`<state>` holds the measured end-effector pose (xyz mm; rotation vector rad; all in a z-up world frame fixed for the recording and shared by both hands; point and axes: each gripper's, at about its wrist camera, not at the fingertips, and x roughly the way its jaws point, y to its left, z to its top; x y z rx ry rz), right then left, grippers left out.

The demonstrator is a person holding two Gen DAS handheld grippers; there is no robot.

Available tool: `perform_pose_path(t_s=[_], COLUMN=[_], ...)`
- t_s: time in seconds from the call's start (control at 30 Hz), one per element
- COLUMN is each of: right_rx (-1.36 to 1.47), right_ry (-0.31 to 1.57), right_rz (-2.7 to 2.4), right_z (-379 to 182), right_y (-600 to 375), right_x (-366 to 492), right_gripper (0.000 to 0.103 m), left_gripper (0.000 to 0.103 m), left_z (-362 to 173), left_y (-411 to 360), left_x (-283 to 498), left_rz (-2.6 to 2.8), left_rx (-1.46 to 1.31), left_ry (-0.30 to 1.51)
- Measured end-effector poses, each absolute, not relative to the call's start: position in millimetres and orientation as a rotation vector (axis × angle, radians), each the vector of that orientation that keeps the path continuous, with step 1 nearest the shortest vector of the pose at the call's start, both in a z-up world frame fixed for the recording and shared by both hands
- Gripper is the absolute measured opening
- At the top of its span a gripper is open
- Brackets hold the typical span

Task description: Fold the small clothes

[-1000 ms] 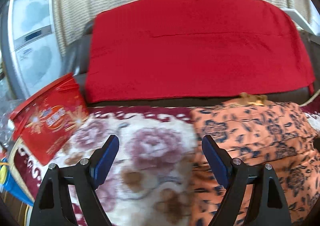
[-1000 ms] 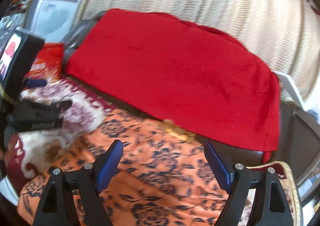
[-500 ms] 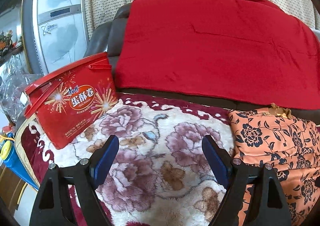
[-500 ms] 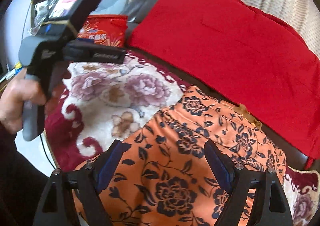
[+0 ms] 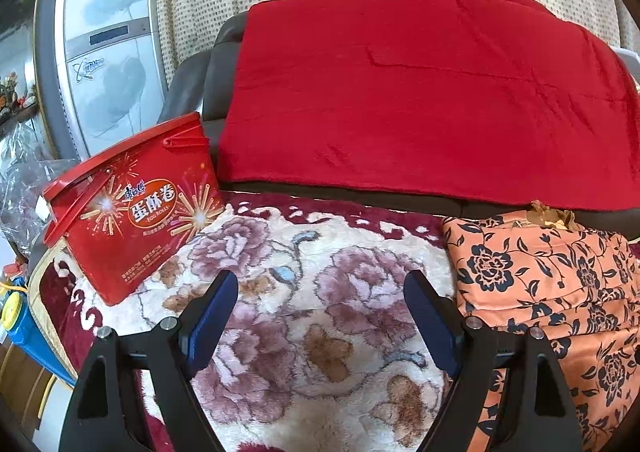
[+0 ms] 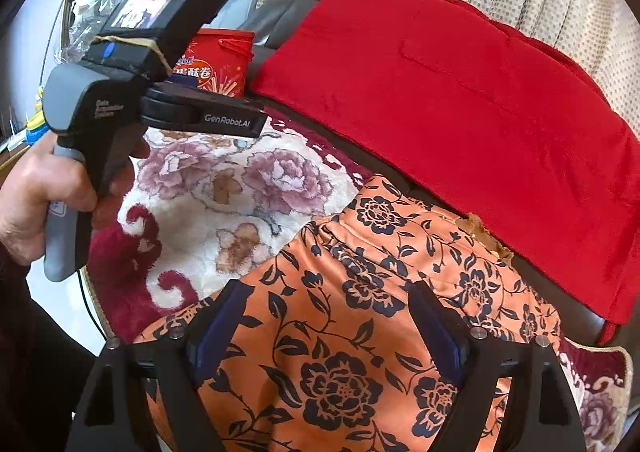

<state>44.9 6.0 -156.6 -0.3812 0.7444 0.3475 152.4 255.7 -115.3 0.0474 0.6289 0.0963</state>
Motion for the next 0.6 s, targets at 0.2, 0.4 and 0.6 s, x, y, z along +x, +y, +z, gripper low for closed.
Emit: perform_pose_path(t_s=[0.2, 0.4, 0.6], right_rx=[-0.346, -0.072, 0.075], right_ry=[0.772, 0.845, 0.931], right_rz=[0.305, 0.187, -0.021], right_z=[-157.5, -167.6, -193.2], right_y=[-19.4, -124.0, -227.8], right_x=[37.9, 6.3, -58.9], right_gripper=[0.085, 0.085, 0.085], left_gripper=[0.085, 0.085, 0.085], left_z=[-115.7, -148.2, -183.2], left_y=[242.8, 225.1, 204.8], left_x=[139.4, 79.2, 19.2], left_rz=[0.043, -0.057, -0.145], left_rx=[0.029, 0.035, 0.112], left_ry=[0.647, 0.743, 0.847])
